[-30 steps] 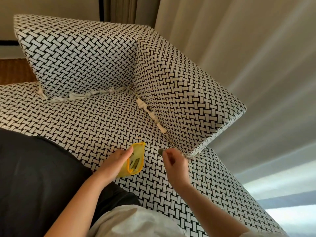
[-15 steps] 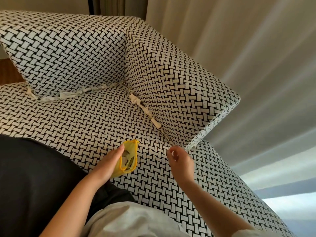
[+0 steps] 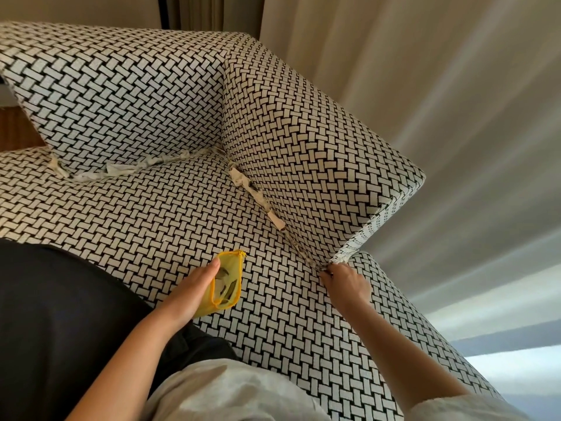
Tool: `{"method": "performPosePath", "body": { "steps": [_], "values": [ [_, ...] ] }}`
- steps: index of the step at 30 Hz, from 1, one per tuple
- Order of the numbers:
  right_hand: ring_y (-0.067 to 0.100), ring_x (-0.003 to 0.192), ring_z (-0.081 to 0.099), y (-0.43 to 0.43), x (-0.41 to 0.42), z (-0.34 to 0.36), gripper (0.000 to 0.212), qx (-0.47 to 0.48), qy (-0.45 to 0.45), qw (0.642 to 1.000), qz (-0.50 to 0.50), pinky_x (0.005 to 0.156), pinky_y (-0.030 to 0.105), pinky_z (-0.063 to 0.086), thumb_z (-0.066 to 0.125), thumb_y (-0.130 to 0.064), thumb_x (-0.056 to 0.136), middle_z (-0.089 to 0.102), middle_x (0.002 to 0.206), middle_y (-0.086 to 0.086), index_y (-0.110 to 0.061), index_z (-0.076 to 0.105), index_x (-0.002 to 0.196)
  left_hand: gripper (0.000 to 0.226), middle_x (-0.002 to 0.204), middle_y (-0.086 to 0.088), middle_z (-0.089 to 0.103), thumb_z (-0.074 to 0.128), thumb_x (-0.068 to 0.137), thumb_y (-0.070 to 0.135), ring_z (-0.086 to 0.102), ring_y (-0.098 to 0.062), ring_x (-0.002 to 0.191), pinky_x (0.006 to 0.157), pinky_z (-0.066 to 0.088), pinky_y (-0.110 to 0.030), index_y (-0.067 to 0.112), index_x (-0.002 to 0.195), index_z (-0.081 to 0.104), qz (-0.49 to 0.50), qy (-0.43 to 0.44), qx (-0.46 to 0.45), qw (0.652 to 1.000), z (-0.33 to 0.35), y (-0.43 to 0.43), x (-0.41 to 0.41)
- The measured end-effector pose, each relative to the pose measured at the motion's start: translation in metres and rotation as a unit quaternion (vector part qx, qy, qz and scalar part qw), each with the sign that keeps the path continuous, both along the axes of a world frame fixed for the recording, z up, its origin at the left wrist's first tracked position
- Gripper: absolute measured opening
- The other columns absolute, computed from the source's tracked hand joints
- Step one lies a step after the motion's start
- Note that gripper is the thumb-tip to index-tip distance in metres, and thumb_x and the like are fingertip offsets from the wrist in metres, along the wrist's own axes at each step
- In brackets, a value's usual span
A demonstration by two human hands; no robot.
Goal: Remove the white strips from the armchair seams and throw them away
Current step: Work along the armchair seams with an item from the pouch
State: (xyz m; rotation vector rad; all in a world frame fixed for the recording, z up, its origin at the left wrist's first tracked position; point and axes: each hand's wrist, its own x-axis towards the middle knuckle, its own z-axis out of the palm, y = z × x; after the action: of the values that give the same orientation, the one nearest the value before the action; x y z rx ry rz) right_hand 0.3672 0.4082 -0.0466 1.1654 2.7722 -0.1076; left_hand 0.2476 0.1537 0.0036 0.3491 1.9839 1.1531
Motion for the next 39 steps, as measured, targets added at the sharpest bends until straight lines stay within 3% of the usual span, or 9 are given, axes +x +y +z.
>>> {"method": "performPosePath", "body": {
  "steps": [5,12,18,21,25,28,31,35,39],
  "values": [
    [0.015,0.08,0.06,0.007,0.003,-0.004,0.029,-0.008,0.028,0.999,0.035,0.064,0.025,0.05,0.044,-0.038,0.096,0.061,0.099,-0.002,-0.015,0.062,0.102,0.067,0.148,-0.006,0.034,0.016,0.091,0.057,0.031,-0.021,0.134,0.107,0.024,-0.035,0.019,0.145,0.028,-0.005,-0.004,-0.007,1.0,0.002,-0.002,0.0],
    [-0.001,0.056,0.053,-0.015,0.008,-0.012,0.008,-0.088,0.241,0.957,0.131,0.051,0.011,0.047,0.063,-0.015,0.088,0.064,0.073,-0.007,-0.01,0.069,0.085,0.067,0.145,-0.007,0.036,0.017,0.092,0.057,0.034,-0.021,0.132,0.101,0.026,-0.031,0.017,0.144,0.03,-0.004,-0.012,-0.012,1.0,0.003,-0.002,0.0],
    [0.001,0.047,0.045,-0.094,-0.023,0.026,0.007,-0.344,0.39,0.853,0.054,0.045,0.012,0.035,0.063,-0.017,0.087,0.056,0.06,-0.007,-0.016,0.065,0.08,0.067,0.144,-0.006,0.038,0.018,0.091,0.058,0.034,-0.021,0.131,0.105,0.025,-0.034,0.018,0.143,0.031,-0.001,-0.022,-0.015,1.0,0.001,-0.004,-0.002],
    [0.003,0.06,0.049,-0.119,-0.037,0.044,0.007,-0.391,0.4,0.822,0.111,0.056,0.015,0.041,0.064,-0.019,0.087,0.062,0.072,-0.001,-0.015,0.069,0.085,0.047,0.12,0.004,0.047,0.016,0.095,0.053,0.044,-0.009,0.109,0.097,0.026,-0.028,0.032,0.123,0.047,-0.011,-0.028,0.002,1.0,0.004,-0.002,0.001],
    [0.003,0.064,0.053,-0.123,-0.041,0.046,0.011,-0.378,0.406,0.82,0.14,0.059,0.014,0.043,0.058,-0.015,0.09,0.061,0.075,-0.006,-0.012,0.069,0.089,0.028,0.091,0.022,0.041,0.014,0.097,0.048,0.038,0.005,0.084,0.091,0.022,-0.024,0.045,0.087,0.04,-0.011,-0.03,0.01,0.999,0.009,0.0,0.001],
    [0.002,0.049,0.042,-0.104,-0.029,0.035,0.017,-0.363,0.422,0.827,0.07,0.046,0.013,0.034,0.055,-0.012,0.091,0.05,0.058,-0.01,-0.02,0.061,0.078,0.04,0.1,0.014,0.046,0.013,0.095,0.053,0.043,-0.005,0.095,0.092,0.025,-0.026,0.036,0.112,0.045,-0.02,-0.03,0.005,0.999,0.005,-0.003,0.0],
    [0.001,0.042,0.038,-0.071,-0.008,0.013,0.021,-0.293,0.36,0.886,0.019,0.042,0.012,0.03,0.055,-0.013,0.091,0.047,0.054,-0.01,-0.024,0.057,0.073,0.065,0.136,-0.003,0.043,0.015,0.091,0.06,0.038,-0.019,0.125,0.103,0.027,-0.033,0.023,0.142,0.033,-0.017,-0.025,-0.013,0.999,0.002,-0.005,-0.002],
    [0.002,0.048,0.044,-0.024,0.022,-0.009,0.009,-0.158,0.286,0.943,-0.057,0.043,0.012,0.032,0.056,-0.02,0.09,0.057,0.062,-0.008,-0.015,0.064,0.092,0.07,0.142,-0.006,0.039,0.015,0.089,0.063,0.037,-0.014,0.118,0.1,0.027,-0.032,0.022,0.142,0.032,-0.019,-0.02,-0.015,1.0,0.0,-0.006,-0.003],
    [0.011,0.067,0.05,0.007,0.031,-0.012,0.03,-0.122,0.243,0.953,-0.134,0.058,0.023,0.041,0.057,-0.021,0.09,0.058,0.076,-0.001,-0.013,0.054,0.119,0.069,0.141,-0.006,0.04,0.016,0.089,0.062,0.038,-0.013,0.114,0.101,0.028,-0.032,0.022,0.142,0.032,-0.012,-0.027,-0.009,1.0,0.0,-0.004,-0.002]
  ]
}}
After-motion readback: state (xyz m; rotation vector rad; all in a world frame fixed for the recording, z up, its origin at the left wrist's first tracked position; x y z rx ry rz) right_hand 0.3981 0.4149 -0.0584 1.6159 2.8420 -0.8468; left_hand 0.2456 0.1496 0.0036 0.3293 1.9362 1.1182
